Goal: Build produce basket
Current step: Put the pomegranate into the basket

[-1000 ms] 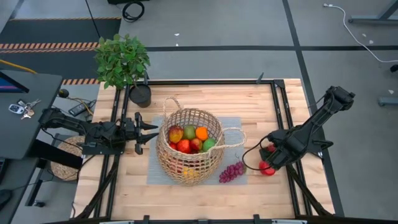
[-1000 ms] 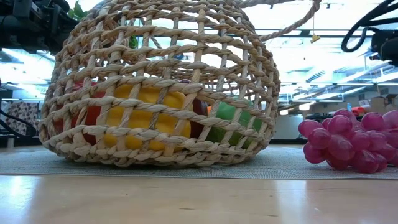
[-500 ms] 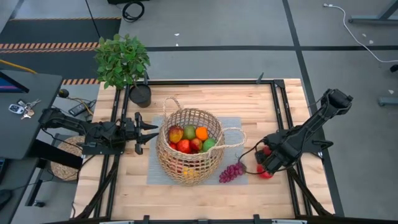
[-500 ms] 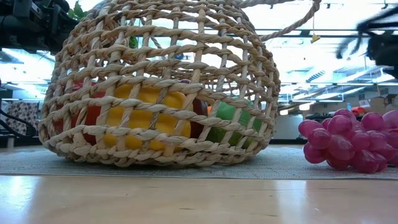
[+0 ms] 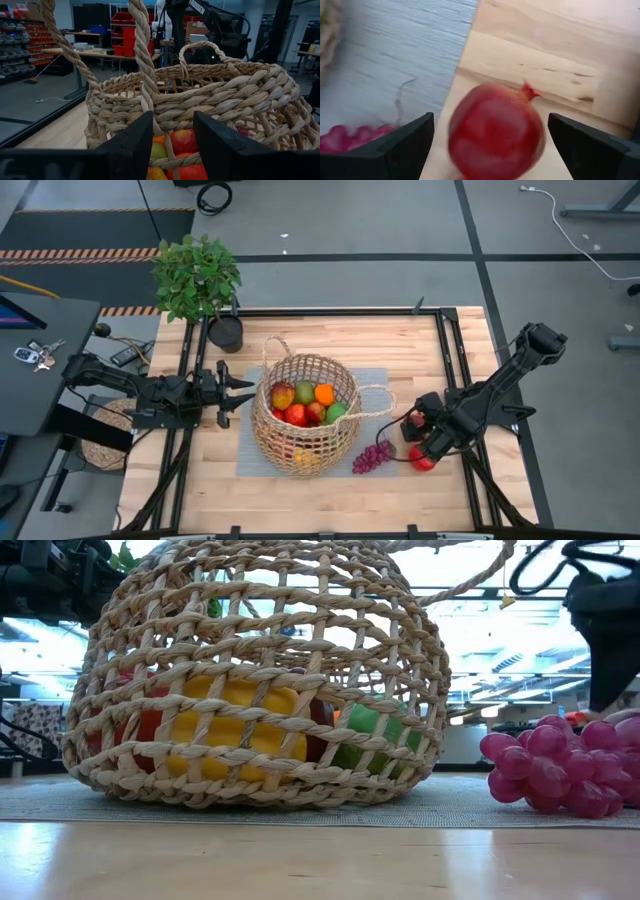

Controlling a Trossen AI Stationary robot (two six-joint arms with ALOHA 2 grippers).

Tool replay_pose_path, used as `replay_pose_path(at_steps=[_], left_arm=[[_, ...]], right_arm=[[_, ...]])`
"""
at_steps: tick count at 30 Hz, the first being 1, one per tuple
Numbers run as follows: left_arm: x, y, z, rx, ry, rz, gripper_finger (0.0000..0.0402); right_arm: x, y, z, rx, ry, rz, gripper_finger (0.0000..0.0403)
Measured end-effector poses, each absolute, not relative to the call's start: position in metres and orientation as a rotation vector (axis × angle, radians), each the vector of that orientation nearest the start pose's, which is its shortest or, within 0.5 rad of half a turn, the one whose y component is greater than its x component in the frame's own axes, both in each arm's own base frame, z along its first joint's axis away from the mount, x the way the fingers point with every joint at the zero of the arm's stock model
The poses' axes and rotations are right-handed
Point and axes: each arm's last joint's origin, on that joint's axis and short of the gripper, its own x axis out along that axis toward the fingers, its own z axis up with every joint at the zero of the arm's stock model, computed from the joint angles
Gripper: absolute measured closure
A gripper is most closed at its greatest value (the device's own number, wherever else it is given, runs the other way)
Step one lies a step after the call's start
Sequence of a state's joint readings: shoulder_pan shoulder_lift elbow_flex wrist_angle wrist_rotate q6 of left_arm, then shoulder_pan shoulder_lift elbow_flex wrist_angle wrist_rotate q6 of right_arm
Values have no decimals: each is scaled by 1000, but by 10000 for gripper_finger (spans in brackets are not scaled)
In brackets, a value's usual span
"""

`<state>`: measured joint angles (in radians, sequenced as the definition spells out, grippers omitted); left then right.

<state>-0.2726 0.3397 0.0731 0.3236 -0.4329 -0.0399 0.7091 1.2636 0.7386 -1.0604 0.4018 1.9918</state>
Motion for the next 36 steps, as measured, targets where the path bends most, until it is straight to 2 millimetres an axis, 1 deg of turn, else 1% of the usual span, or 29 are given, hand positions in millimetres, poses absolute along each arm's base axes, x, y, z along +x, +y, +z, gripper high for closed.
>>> replay_pose_path(at_steps=[2,5,8,12,17,25,30,32,36], left_arm=[[116,-20,190,-59,-56,159,254],[116,-20,190,-59,-56,159,252],[116,-20,190,-59,-56,159,249],[116,-20,190,-59,-57,159,251],[116,-20,190,-59,-56,159,254],[116,-20,190,-59,-56,159,250],[116,-20,190,-59,-57,159,254],[116,-20,190,-59,-56,159,253],[116,-20,190,-59,-56,159,249]], right_arm=[[143,108,182,850,940,-1024,10],[147,111,170,884,946,-1005,10],[150,112,160,840,960,-988,9],[153,113,154,802,946,-1003,9],[155,112,153,771,941,-993,10],[154,106,160,774,959,-955,41],[155,103,164,770,952,-938,43],[155,102,173,755,937,-922,43],[153,97,202,712,827,-913,43]])
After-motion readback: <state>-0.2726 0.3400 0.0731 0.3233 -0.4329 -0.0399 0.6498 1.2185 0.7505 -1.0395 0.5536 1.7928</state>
